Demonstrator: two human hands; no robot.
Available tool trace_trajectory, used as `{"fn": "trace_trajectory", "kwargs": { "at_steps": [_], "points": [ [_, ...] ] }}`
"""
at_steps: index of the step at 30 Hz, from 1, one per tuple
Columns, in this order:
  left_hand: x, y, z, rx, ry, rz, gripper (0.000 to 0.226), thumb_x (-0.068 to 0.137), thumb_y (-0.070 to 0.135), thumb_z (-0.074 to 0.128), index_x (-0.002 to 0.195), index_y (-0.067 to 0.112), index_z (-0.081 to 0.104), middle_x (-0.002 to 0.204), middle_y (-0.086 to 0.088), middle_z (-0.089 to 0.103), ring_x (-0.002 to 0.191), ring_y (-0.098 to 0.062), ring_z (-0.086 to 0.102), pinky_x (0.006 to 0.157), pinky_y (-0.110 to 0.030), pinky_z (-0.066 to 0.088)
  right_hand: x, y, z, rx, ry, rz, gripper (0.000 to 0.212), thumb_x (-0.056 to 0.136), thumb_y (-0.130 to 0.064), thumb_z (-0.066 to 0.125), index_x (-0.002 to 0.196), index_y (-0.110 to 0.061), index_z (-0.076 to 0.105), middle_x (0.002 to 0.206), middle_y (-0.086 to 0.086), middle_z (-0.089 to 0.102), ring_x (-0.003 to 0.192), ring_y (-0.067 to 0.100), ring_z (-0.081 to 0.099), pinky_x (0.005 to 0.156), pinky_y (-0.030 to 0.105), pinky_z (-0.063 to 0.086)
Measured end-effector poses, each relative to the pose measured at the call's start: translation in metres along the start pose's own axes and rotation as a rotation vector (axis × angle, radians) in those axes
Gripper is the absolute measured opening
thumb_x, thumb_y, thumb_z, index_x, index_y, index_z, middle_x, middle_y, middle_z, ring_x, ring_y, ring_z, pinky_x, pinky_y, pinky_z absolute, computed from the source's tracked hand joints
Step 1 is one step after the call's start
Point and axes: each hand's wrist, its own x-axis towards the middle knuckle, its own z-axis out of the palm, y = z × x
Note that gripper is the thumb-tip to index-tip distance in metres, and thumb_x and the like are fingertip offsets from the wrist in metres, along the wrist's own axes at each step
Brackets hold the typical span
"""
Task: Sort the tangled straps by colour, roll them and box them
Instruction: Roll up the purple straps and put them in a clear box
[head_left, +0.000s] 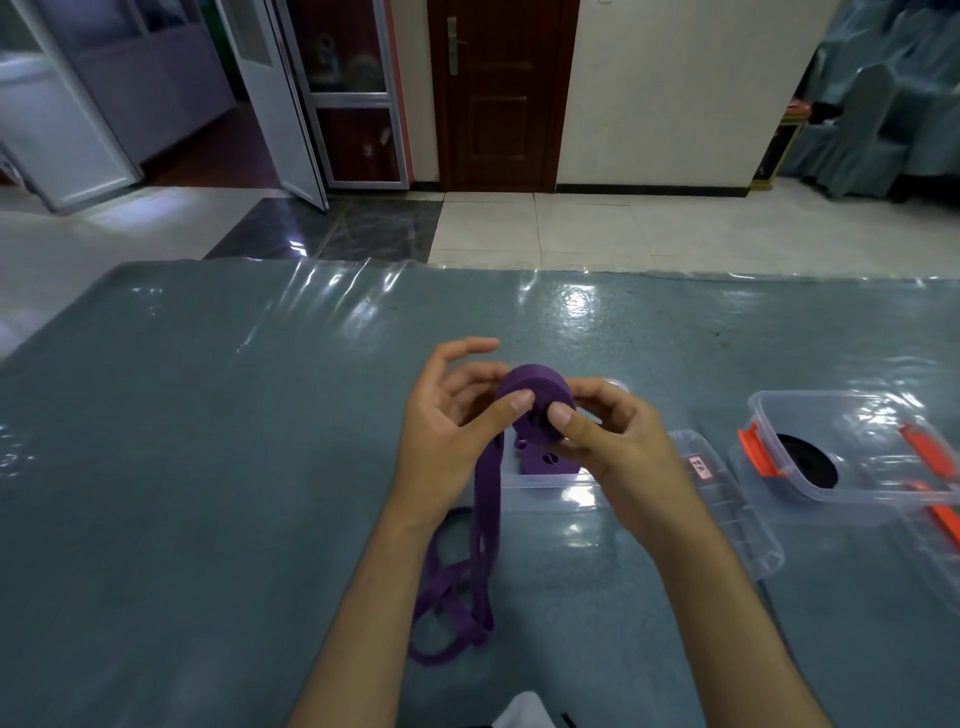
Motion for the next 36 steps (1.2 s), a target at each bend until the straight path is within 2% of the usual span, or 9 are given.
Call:
{"fn": "trace_trajectory", "kwargs": {
  "at_steps": [4,8,12,14,17,20,26,29,36],
  "points": [
    [0.000,0.002,-0.001,0.072,0.066,0.025,0.030,0.078,0.023,0.091,0.101,0.032,0.074,0.103,-0.002,0.079,0.101,-0.021,0.077,0.088,-0.024,0.059,0.001,-0.003,-0.005,-0.132,-0.023,-0.049,0.043,0.077,-0.038,0.091,0.115,-0.029,0.074,0.114,0.006,0.079,0.098,0.028,0.078,0.088,0.040,0.063],
    [0.001,0.000,-0.002,0.132,0.062,0.049,0.025,0.077,0.016,0.093,0.092,0.030,0.079,0.097,-0.002,0.081,0.094,-0.020,0.079,0.083,-0.022,0.060,0.000,-0.009,-0.010,-0.338,-0.090,-0.172,0.037,0.086,-0.022,0.087,0.116,-0.030,0.067,0.112,0.001,0.077,0.098,0.023,0.077,0.084,0.033,0.063],
    [-0.001,-0.001,0.007,0.123,0.007,0.054,0.024,0.077,0.022,0.093,0.094,0.029,0.079,0.102,-0.003,0.081,0.099,-0.023,0.079,0.087,-0.025,0.060,0.000,-0.016,-0.014,-0.351,-0.035,-0.197,0.032,0.078,-0.028,0.093,0.097,-0.029,0.068,0.102,0.004,0.078,0.084,0.035,0.075,0.074,0.047,0.064],
    [0.000,0.002,0.009,0.075,-0.026,0.087,0.024,0.081,0.019,0.090,0.100,0.027,0.078,0.109,-0.005,0.079,0.107,-0.025,0.077,0.092,-0.027,0.059,-0.002,-0.019,-0.011,-0.318,0.019,-0.237,0.033,0.074,-0.035,0.092,0.099,-0.034,0.070,0.096,0.000,0.075,0.077,0.029,0.074,0.071,0.043,0.063],
    [0.003,0.005,0.004,0.080,-0.120,0.104,0.035,0.086,0.014,0.087,0.118,0.021,0.077,0.119,-0.007,0.077,0.115,-0.028,0.073,0.099,-0.032,0.056,-0.004,-0.025,-0.007,-0.286,0.068,-0.337,0.041,0.081,-0.034,0.088,0.119,-0.037,0.071,0.099,0.000,0.074,0.091,0.029,0.076,0.081,0.046,0.063],
    [0.008,0.015,0.000,0.021,-0.138,0.044,0.041,0.084,0.021,0.088,0.122,0.027,0.076,0.118,-0.004,0.078,0.113,-0.022,0.074,0.097,-0.026,0.056,-0.003,-0.029,0.000,-0.215,0.098,-0.404,0.035,0.085,-0.032,0.086,0.117,-0.036,0.072,0.111,0.001,0.075,0.105,0.032,0.075,0.088,0.055,0.062],
    [0.025,0.032,-0.005,0.078,-0.144,0.070,0.045,0.080,0.016,0.090,0.120,0.028,0.073,0.111,-0.007,0.078,0.107,-0.023,0.075,0.095,-0.026,0.057,0.007,-0.039,0.005,-0.230,0.095,-0.321,0.040,0.074,-0.031,0.097,0.093,-0.029,0.061,0.101,0.007,0.076,0.091,0.025,0.079,0.078,0.038,0.065],
    [0.030,0.040,-0.004,0.100,-0.144,0.064,0.042,0.079,0.019,0.090,0.116,0.030,0.076,0.111,-0.004,0.079,0.106,-0.019,0.076,0.094,-0.024,0.057,0.013,-0.057,0.004,-0.277,0.069,-0.367,0.040,0.072,-0.030,0.095,0.101,-0.036,0.068,0.098,0.000,0.079,0.085,0.020,0.078,0.076,0.032,0.062],
    [0.047,0.066,0.004,0.202,-0.138,0.150,0.038,0.091,0.017,0.082,0.127,0.027,0.074,0.121,0.002,0.076,0.114,-0.016,0.072,0.093,-0.022,0.056,0.032,-0.090,0.019,-0.261,0.125,-0.570,0.034,0.086,-0.021,0.087,0.116,-0.028,0.072,0.112,-0.002,0.077,0.106,0.023,0.076,0.089,0.048,0.064]
  ]
}}
